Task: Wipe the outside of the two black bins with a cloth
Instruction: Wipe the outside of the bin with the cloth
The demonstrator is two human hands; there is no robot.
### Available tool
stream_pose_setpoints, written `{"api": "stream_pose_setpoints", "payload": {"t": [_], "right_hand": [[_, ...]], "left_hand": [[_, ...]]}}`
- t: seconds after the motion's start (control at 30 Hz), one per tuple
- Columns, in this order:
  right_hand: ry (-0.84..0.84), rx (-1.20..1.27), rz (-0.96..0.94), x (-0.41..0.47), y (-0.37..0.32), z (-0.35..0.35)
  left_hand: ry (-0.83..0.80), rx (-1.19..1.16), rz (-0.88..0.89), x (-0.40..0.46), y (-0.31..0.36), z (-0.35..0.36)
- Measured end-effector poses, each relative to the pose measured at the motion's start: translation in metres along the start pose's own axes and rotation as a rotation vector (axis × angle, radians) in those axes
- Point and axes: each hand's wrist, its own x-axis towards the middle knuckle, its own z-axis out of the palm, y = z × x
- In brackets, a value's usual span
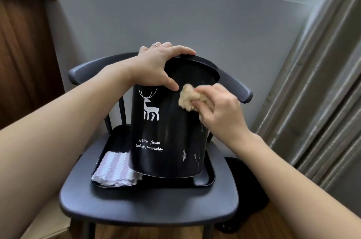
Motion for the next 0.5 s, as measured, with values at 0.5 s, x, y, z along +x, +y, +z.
{"api": "stream_pose_setpoints", "payload": {"t": [0.5], "right_hand": [[-0.010,-0.038,-0.089,0.003,0.007,-0.005]], "left_hand": [[0.003,-0.011,0.014,-0.001,0.002,0.000]]}}
